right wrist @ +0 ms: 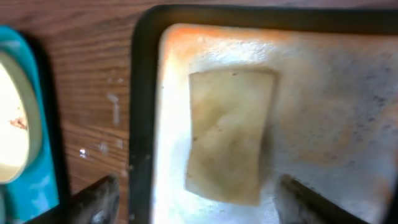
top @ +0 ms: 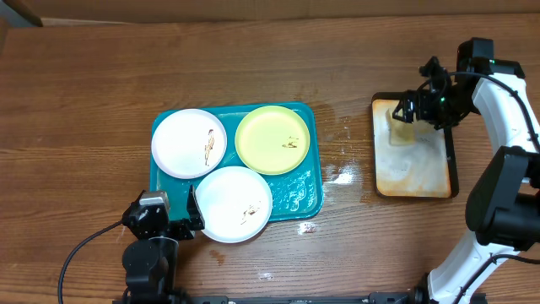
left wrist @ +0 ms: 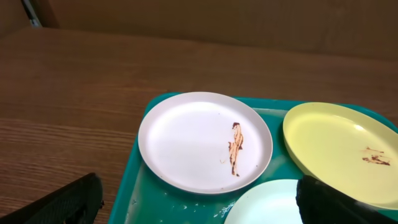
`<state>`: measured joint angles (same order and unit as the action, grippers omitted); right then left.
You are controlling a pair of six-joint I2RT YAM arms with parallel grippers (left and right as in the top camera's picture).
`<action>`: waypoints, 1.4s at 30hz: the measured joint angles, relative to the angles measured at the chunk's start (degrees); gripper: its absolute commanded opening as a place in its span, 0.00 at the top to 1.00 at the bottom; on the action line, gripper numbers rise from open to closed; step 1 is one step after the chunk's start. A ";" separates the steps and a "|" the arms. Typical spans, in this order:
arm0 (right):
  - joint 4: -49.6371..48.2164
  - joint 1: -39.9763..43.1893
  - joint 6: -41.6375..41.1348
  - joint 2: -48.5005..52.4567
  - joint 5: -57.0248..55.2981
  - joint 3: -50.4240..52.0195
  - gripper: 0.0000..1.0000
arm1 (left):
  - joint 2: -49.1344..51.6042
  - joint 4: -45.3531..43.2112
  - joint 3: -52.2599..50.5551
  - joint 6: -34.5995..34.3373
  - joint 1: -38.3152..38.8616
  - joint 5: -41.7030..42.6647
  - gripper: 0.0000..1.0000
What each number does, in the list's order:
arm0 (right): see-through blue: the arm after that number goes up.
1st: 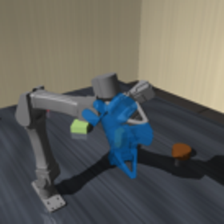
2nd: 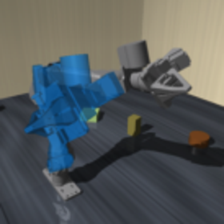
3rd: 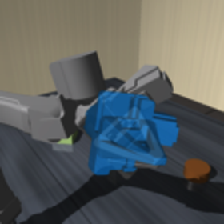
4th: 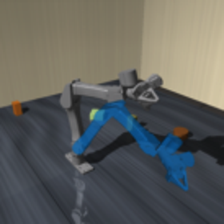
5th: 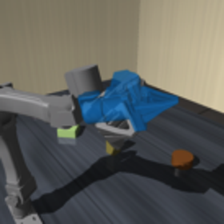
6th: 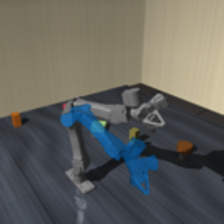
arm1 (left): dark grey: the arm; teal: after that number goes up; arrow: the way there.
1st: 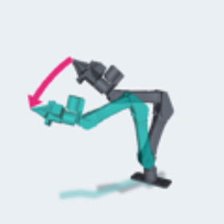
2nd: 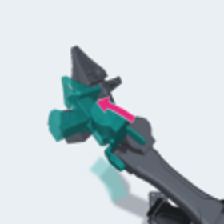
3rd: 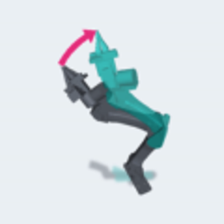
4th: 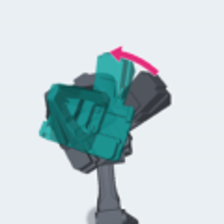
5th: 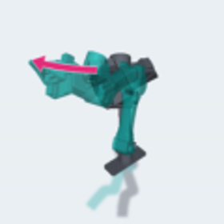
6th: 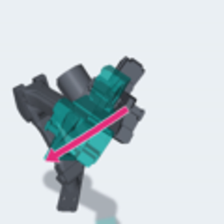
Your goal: Clean dirty plates on tray and stack at the side
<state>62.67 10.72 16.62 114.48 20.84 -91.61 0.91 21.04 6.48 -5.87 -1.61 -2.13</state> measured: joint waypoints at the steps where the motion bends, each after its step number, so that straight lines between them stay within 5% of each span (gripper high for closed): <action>1: -0.02 0.02 0.55 0.00 0.63 0.02 0.12 | 0.00 0.00 0.00 0.00 0.00 0.00 0.00; 5: 0.33 0.02 2.38 0.00 1.81 0.00 0.00 | 0.00 0.00 0.00 0.00 0.00 0.00 0.00; 10: 1.01 0.02 5.40 0.00 2.62 0.00 0.09 | 0.00 0.00 0.00 0.00 0.00 0.02 0.00; 20: 0.35 0.02 6.80 0.48 2.93 1.75 0.00 | 0.00 0.00 0.00 0.00 0.00 0.00 0.00; 42: -4.74 0.02 7.06 1.42 -0.74 9.16 0.11 | 0.00 0.00 0.00 0.00 0.00 0.00 0.00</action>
<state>57.93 10.74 23.68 115.90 20.10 -82.46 0.91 21.04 6.48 -5.87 -1.61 -2.13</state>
